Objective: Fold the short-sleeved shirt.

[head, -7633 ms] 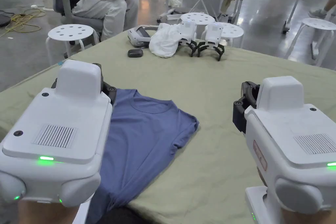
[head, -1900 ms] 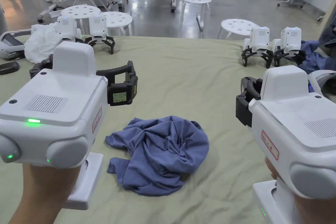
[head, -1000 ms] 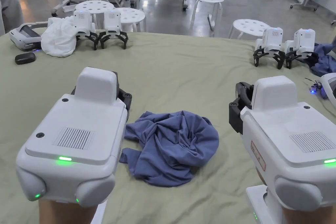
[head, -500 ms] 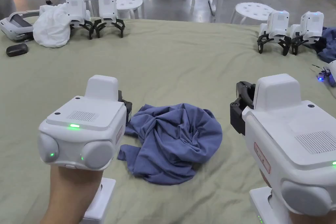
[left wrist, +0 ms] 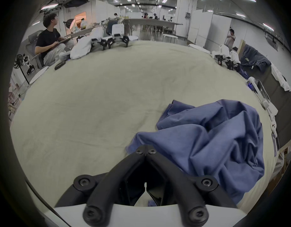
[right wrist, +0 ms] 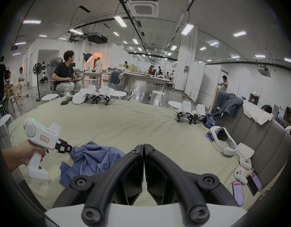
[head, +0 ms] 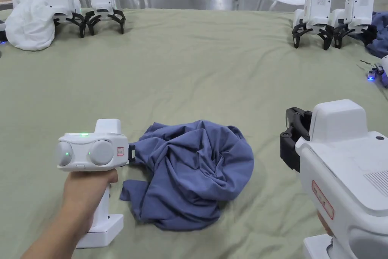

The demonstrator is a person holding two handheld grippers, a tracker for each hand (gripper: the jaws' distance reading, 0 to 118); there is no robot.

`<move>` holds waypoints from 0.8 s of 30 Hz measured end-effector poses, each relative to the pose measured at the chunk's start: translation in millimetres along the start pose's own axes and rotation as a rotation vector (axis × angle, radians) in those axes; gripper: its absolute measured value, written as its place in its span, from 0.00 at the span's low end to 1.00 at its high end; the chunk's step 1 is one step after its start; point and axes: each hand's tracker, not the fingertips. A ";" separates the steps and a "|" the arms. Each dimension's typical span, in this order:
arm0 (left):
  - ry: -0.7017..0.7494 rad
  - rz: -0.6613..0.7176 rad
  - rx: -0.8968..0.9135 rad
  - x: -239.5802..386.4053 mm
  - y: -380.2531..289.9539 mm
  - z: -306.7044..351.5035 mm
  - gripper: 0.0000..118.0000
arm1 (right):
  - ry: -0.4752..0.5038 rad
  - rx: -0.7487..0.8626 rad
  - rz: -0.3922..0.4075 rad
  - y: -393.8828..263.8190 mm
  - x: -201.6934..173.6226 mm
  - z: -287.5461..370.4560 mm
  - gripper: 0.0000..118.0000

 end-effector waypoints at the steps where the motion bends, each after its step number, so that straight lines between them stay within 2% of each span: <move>1: -0.006 0.012 -0.005 -0.6 2.3 -1.5 0.00 | -0.001 -0.008 -0.008 -0.9 1.5 -2.6 0.04; 5: 0.013 0.016 -0.030 -2.9 8.1 -16.1 0.00 | -0.016 -0.030 0.003 -5.1 0.3 -9.9 0.04; 6: 0.011 0.018 -0.042 -2.6 7.8 -19.3 0.02 | -0.015 -0.034 0.005 -6.0 -0.3 -11.0 0.04; 9: 0.003 0.034 -0.031 -1.0 3.3 -22.9 0.18 | -0.010 -0.044 0.013 -8.6 -2.4 -12.2 0.04; 15: 0.027 0.027 0.022 5.2 -7.2 -19.9 0.23 | -0.011 -0.054 0.019 -9.6 -2.6 -11.6 0.04; 16: 0.021 0.037 0.028 4.3 -7.9 -15.2 0.27 | -0.012 -0.055 0.020 -9.3 -2.4 -10.6 0.04; 17: 0.010 0.055 0.027 3.4 -6.2 -12.3 0.37 | -0.013 -0.055 0.023 -9.1 -2.2 -9.5 0.04; 18: -0.009 0.075 0.021 2.6 -4.7 -8.4 0.55 | -0.014 -0.053 0.025 -8.9 -1.9 -8.2 0.04; 19: -0.022 0.085 0.018 2.3 -2.8 -4.0 0.67 | -0.015 -0.052 0.028 -8.4 -1.6 -7.3 0.04; 21: -0.009 0.084 0.039 3.6 1.1 4.2 0.99 | -0.018 -0.050 0.028 -7.8 -1.0 -5.8 0.04; 24: 0.003 0.064 0.078 5.0 6.0 12.6 1.00 | -0.018 -0.048 0.026 -8.1 -0.7 -5.1 0.04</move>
